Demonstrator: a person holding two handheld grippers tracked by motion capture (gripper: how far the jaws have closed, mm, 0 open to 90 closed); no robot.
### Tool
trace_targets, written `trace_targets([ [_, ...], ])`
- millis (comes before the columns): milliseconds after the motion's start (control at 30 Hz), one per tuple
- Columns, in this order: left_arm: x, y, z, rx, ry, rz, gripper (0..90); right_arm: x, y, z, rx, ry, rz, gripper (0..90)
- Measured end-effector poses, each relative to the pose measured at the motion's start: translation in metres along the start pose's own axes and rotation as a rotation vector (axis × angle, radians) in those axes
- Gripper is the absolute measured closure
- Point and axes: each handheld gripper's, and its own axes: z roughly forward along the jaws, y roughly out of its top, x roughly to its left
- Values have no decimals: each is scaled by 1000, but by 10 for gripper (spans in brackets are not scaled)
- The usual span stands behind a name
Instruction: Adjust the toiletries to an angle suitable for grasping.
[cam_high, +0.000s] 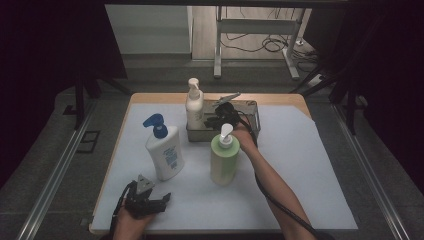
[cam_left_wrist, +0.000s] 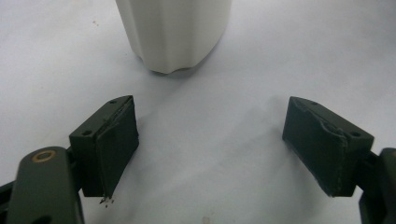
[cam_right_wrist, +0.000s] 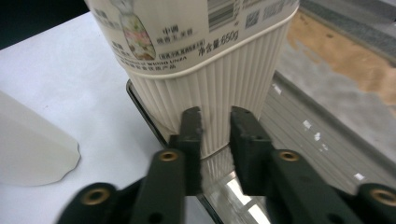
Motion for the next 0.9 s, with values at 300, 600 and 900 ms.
trace_targets([
  [300, 0, 0, 0, -1, 0, 0, 178, -1, 0, -21, -28, -3, -4, 453],
  [600, 0, 0, 0, -1, 0, 0, 178, 0, -5, -37, -44, -21, -11, 311],
  [900, 0, 0, 0, -2, 0, 0, 178, 0, -13, -56, -49, -43, -24, 291],
])
